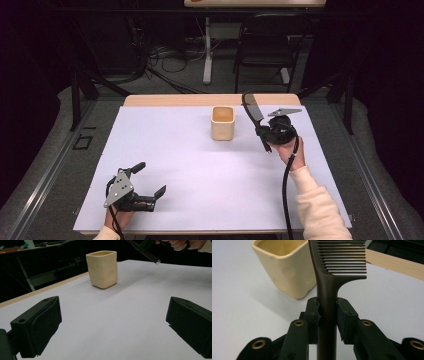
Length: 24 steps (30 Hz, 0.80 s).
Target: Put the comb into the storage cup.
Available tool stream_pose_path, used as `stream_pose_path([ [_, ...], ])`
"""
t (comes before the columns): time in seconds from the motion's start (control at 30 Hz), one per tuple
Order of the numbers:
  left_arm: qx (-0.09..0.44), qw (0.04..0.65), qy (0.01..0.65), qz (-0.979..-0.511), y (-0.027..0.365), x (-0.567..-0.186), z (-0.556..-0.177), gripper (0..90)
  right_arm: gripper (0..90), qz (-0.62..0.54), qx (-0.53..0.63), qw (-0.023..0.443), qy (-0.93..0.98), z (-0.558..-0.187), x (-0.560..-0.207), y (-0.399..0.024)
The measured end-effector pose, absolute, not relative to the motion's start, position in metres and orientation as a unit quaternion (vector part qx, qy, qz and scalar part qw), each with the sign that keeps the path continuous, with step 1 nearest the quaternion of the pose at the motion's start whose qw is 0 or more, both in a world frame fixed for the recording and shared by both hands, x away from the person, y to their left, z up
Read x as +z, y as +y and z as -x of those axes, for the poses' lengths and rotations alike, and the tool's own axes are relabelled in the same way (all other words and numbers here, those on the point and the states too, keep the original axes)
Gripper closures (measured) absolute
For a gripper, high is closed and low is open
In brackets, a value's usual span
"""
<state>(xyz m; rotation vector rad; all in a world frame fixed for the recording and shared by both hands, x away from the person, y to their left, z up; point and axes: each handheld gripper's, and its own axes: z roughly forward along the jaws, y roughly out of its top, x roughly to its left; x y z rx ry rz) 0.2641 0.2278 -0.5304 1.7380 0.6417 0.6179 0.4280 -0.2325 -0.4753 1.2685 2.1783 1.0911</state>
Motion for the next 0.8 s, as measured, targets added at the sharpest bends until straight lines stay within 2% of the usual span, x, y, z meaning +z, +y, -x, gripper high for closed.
stream_pose_path([
  [0.8, 0.263, 0.560, 0.272, -0.737, 0.227, -0.530, -0.264, 0.2, 72.9, -0.439, 0.420, 0.243, 0.756, -0.435, -0.472, -0.221],
])
